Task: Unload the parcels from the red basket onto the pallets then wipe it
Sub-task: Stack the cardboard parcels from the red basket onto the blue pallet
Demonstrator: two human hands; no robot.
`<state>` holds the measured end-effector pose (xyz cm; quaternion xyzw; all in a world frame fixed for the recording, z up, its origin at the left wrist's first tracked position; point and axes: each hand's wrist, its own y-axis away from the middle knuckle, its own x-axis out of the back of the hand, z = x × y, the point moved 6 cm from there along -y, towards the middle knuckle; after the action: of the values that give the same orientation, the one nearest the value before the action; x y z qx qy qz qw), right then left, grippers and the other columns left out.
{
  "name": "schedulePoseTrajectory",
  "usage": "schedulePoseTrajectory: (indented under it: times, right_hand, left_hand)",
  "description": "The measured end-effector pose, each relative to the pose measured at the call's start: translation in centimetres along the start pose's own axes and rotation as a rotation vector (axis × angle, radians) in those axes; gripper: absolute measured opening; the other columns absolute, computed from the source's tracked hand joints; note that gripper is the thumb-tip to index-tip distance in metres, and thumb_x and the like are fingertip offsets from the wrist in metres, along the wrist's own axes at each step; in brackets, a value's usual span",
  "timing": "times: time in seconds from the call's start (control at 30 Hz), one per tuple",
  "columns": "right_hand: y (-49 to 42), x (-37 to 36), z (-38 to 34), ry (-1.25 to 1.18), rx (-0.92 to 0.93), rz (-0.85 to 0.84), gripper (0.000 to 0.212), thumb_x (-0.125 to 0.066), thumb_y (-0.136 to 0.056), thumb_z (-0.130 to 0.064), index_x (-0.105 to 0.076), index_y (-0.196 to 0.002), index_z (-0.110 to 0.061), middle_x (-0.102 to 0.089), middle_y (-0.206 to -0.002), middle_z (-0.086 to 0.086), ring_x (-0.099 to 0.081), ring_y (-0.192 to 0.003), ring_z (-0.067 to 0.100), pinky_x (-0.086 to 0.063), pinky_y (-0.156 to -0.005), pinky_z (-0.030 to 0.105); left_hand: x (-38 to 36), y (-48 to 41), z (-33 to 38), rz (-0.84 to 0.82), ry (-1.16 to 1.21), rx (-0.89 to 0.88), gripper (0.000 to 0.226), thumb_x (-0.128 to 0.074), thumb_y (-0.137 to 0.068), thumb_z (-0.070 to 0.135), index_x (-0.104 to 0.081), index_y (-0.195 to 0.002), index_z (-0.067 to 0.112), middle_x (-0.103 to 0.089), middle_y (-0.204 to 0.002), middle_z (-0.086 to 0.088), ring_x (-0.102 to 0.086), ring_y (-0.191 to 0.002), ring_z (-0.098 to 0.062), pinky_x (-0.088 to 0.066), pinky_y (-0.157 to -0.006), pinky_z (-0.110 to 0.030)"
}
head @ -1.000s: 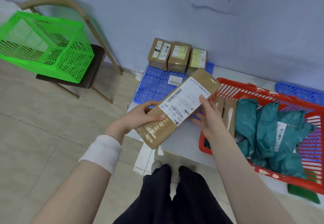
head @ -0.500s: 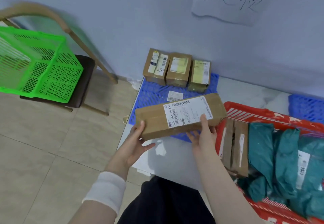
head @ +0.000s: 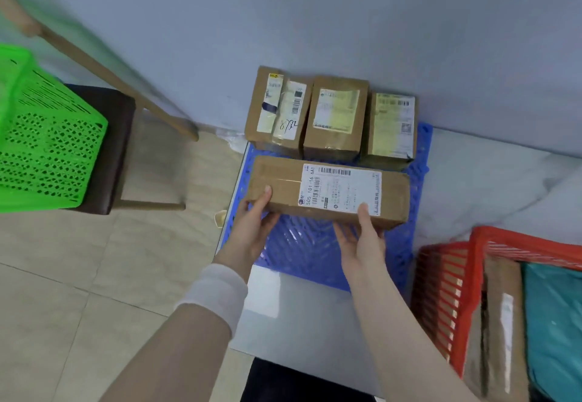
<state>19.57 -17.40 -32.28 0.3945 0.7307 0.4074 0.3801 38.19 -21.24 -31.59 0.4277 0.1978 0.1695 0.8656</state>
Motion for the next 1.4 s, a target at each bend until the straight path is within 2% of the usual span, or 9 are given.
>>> schedulePoseTrajectory:
  times: [0.2, 0.33, 0.5, 0.67, 0.7, 0.77, 0.93, 1.07, 1.4]
  right_hand:
    - [-4.0, -2.0, 1.2, 0.022, -0.025, -0.01, 0.058, -0.061, -0.087, -0.01, -0.034, -0.138, -0.019, -0.057, -0.128, 0.009, -0.059, -0.108, 0.024, -0.052, -0.083, 0.038]
    - [-4.7, -2.9, 1.4, 0.034, 0.02, -0.014, 0.059, -0.053, -0.092, -0.009, -0.025, -0.143, -0.022, -0.062, -0.11, 0.003, -0.062, -0.089, 0.015, -0.05, -0.088, 0.039]
    - [-5.2, -3.1, 1.3, 0.06, 0.03, -0.028, 0.058, -0.05, -0.093, -0.008, -0.022, -0.143, -0.02, -0.057, -0.123, 0.007, -0.062, -0.089, 0.015, -0.048, -0.09, 0.038]
    - [-5.2, -2.9, 1.0, 0.081, -0.028, -0.021, 0.055, -0.051, -0.093, -0.01, -0.028, -0.142, -0.018, -0.055, -0.131, 0.01, -0.062, -0.092, 0.018, -0.049, -0.086, 0.037]
    - [-5.1, -2.9, 0.9, 0.095, -0.045, -0.024, 0.052, -0.052, -0.093, -0.011, -0.031, -0.141, -0.017, -0.055, -0.131, 0.011, -0.061, -0.091, 0.018, -0.049, -0.086, 0.037]
    - [-4.6, -2.8, 0.6, 0.153, -0.08, -0.031, 0.048, -0.053, -0.093, -0.014, -0.037, -0.138, -0.014, -0.054, -0.132, 0.011, -0.059, -0.095, 0.02, -0.048, -0.087, 0.036]
    - [0.0, -1.7, -0.8, 0.41, -0.141, -0.007, 0.059, -0.062, -0.088, -0.022, -0.036, -0.139, -0.006, -0.044, -0.137, 0.013, -0.048, -0.121, 0.026, -0.047, -0.096, 0.034]
    - [6.6, -0.6, -3.4, 0.647, -0.033, -0.114, 0.059, -0.06, -0.089, -0.022, -0.035, -0.14, -0.006, -0.047, -0.134, 0.008, -0.051, -0.111, 0.021, -0.045, -0.096, 0.03]
    - [16.6, 7.1, -13.8, 0.978, 0.46, -0.236, 0.028, -0.061, -0.088, -0.016, -0.057, -0.116, -0.012, -0.06, -0.113, 0.0, -0.055, -0.102, 0.01, -0.042, -0.096, 0.025]
  left_hand:
    - [-0.5, -5.0, 0.8, 0.024, -0.035, -0.045, 0.03, -0.056, -0.09, 0.02, -0.047, -0.118, 0.011, -0.066, -0.096, 0.007, -0.068, -0.082, 0.0, -0.051, -0.089, -0.022]
    - [-0.6, -6.4, 1.0, 0.052, -0.102, -0.077, 0.017, -0.058, -0.089, 0.017, -0.051, -0.104, 0.016, -0.065, -0.103, 0.002, -0.064, -0.095, -0.01, -0.054, -0.078, -0.016]
    - [-0.4, -6.8, 0.8, 0.09, -0.174, -0.104, 0.034, -0.059, -0.089, 0.019, -0.046, -0.12, 0.012, -0.061, -0.112, -0.003, -0.062, -0.096, -0.01, -0.05, -0.089, -0.026]
    - [-0.9, -7.3, 0.9, 0.156, -0.268, -0.033, 0.054, -0.057, -0.086, 0.023, -0.038, -0.132, 0.001, -0.042, -0.133, -0.032, -0.046, -0.088, -0.012, -0.054, -0.075, -0.026]
    - [-1.0, -7.2, 1.0, 0.164, -0.291, -0.022, 0.057, -0.057, -0.085, 0.024, -0.037, -0.133, 0.001, -0.038, -0.134, -0.034, -0.059, -0.092, -0.032, -0.054, -0.073, -0.028]
    - [-1.0, -6.8, 1.1, 0.195, -0.302, -0.009, 0.062, -0.059, -0.084, 0.026, -0.031, -0.137, 0.008, -0.043, -0.135, -0.027, -0.049, -0.118, -0.04, -0.054, -0.072, -0.03]
    - [-1.4, -1.8, 0.9, 0.238, -0.344, 0.06, 0.088, -0.064, -0.084, 0.036, -0.001, -0.145, 0.027, -0.043, -0.129, -0.003, -0.056, -0.093, -0.016, -0.042, -0.101, -0.042]
    - [-3.0, 4.5, 2.0, 0.168, -0.502, -0.118, 0.064, -0.062, -0.085, 0.031, -0.026, -0.137, 0.022, -0.038, -0.138, -0.004, -0.042, -0.125, -0.018, -0.036, -0.106, -0.039]
    - [-13.4, 20.8, -0.2, -0.067, -1.132, -0.74, 0.045, -0.059, -0.088, 0.019, -0.046, -0.13, 0.01, -0.048, -0.131, -0.007, -0.042, -0.124, -0.019, -0.029, -0.1, -0.021]
